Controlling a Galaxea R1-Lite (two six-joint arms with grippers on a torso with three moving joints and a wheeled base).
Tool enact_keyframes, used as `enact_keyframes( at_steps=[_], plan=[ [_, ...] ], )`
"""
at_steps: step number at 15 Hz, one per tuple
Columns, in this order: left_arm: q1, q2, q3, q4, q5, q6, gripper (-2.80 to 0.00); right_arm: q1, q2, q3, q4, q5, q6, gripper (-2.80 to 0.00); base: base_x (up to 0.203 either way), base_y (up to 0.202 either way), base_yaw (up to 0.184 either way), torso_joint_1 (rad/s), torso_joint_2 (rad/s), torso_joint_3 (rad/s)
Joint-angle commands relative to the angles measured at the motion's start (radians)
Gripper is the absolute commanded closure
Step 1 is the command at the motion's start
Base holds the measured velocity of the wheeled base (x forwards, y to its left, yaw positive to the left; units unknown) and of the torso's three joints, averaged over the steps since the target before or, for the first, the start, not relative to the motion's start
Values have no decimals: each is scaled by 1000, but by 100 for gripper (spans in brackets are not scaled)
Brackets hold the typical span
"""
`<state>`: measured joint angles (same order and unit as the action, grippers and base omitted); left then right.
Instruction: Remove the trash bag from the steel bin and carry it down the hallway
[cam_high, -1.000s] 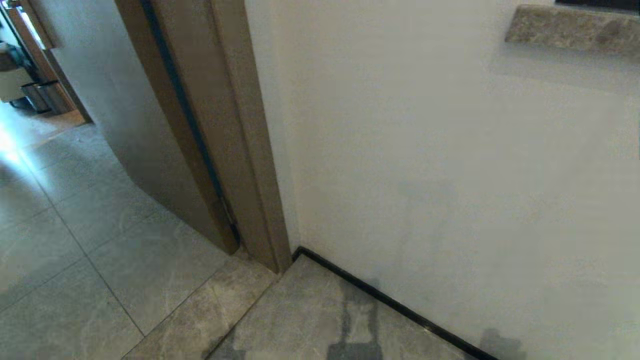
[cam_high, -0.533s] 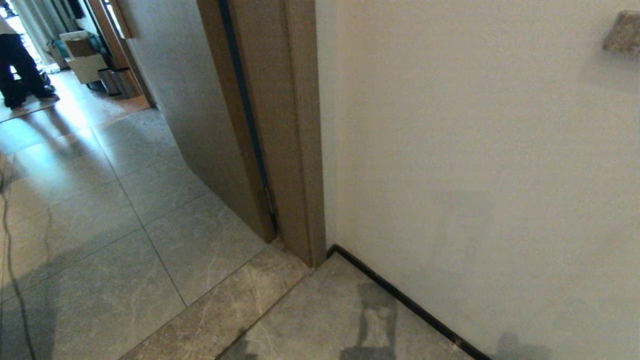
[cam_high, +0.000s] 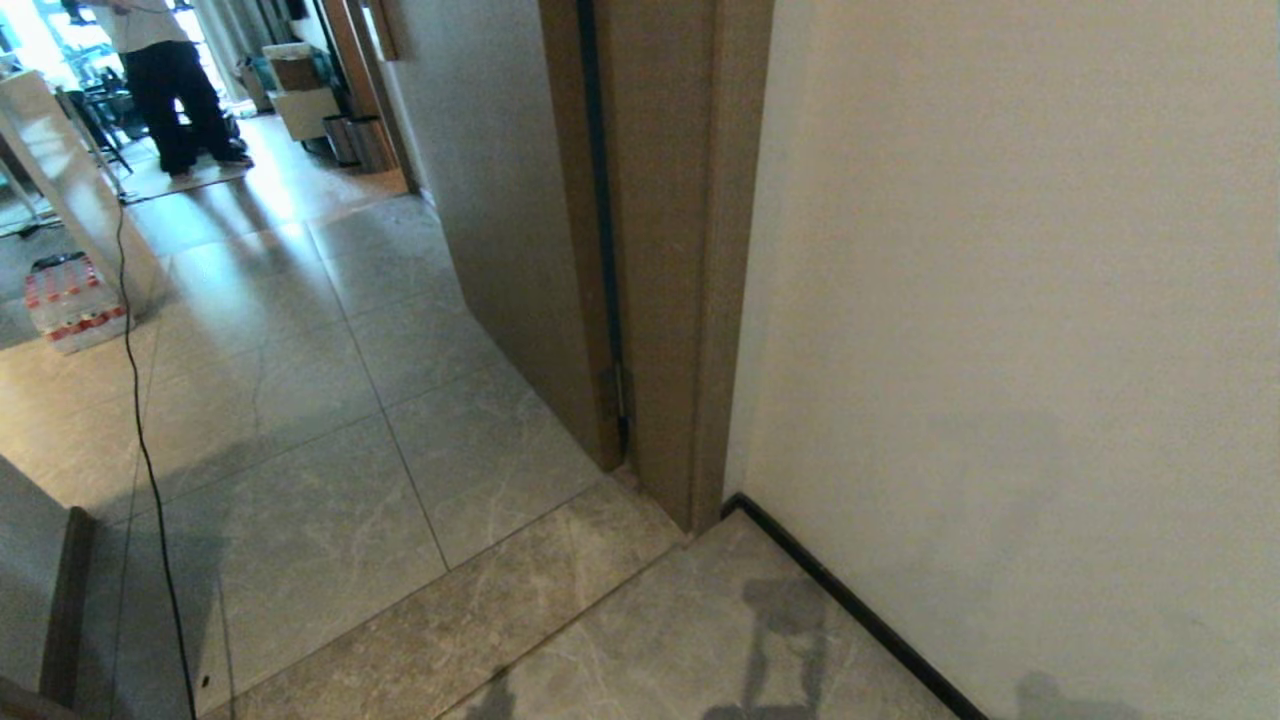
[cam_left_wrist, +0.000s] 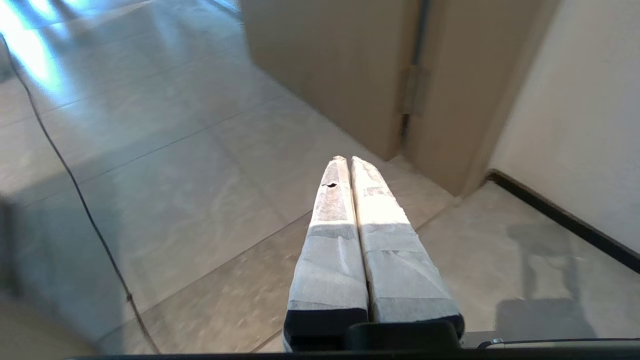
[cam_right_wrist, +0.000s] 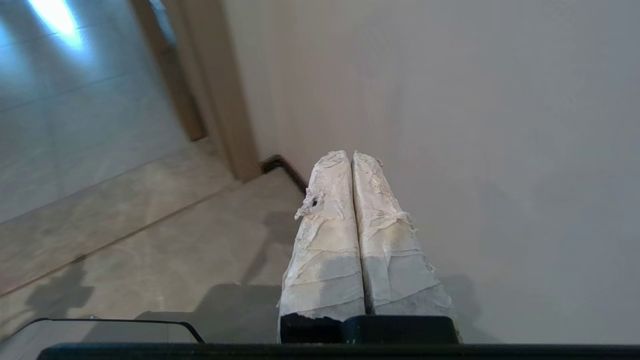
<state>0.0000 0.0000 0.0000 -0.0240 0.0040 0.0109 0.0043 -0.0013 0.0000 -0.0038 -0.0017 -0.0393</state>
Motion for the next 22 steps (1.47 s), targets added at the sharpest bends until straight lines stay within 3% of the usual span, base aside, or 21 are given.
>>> enact_keyframes(
  at_steps=[1,14,22],
  plan=[
    [0,0,12,-1,1,0,0,0,1,0,-1,0,-1,0,27,14,65,2,6,-2],
    [0,0,12,-1,1,0,0,0,1,0,-1,0,-1,0,17,9,80,3,2,2],
    [0,0,12,-1,1,0,0,0,1,0,-1,0,-1,0,0,-8,166,1,2,0]
  ],
)
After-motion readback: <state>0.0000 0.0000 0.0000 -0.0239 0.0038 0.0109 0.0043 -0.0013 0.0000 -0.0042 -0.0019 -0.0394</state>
